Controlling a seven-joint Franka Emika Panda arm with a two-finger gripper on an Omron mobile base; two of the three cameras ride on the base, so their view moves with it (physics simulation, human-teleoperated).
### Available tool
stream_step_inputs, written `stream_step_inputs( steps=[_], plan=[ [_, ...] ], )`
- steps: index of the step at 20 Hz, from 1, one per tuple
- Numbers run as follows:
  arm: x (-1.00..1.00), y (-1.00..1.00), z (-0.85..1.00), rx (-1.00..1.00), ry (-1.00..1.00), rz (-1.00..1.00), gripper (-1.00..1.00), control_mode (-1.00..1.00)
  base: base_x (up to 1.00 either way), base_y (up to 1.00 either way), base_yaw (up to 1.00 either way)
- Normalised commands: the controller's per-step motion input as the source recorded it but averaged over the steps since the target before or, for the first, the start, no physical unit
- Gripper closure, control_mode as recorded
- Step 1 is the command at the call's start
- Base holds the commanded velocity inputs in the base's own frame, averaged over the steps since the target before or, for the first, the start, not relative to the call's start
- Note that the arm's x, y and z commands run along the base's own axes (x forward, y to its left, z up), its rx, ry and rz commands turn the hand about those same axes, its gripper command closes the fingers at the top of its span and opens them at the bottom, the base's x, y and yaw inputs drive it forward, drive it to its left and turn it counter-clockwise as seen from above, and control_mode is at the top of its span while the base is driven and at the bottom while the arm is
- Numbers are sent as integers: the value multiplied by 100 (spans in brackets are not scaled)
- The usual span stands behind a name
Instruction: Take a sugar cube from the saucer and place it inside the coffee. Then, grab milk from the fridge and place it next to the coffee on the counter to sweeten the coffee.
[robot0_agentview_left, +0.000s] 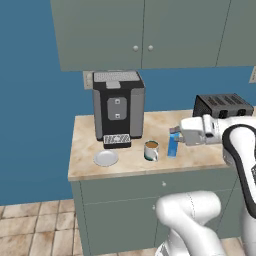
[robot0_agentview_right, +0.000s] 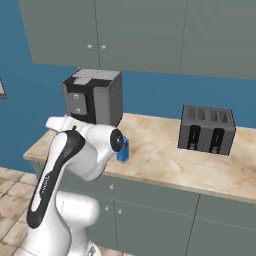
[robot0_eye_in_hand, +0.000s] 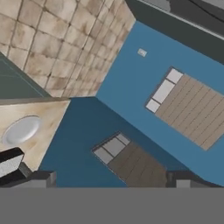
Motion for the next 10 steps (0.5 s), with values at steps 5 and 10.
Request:
stream_step_inputs(
  steps=[5, 10],
  plan=[
    [-17, 0, 8, 0, -10, 19, -100, -100, 0, 0, 0],
    [-35, 99, 58, -47, -6, 7, -100, -100, 0, 0, 0]
  ],
)
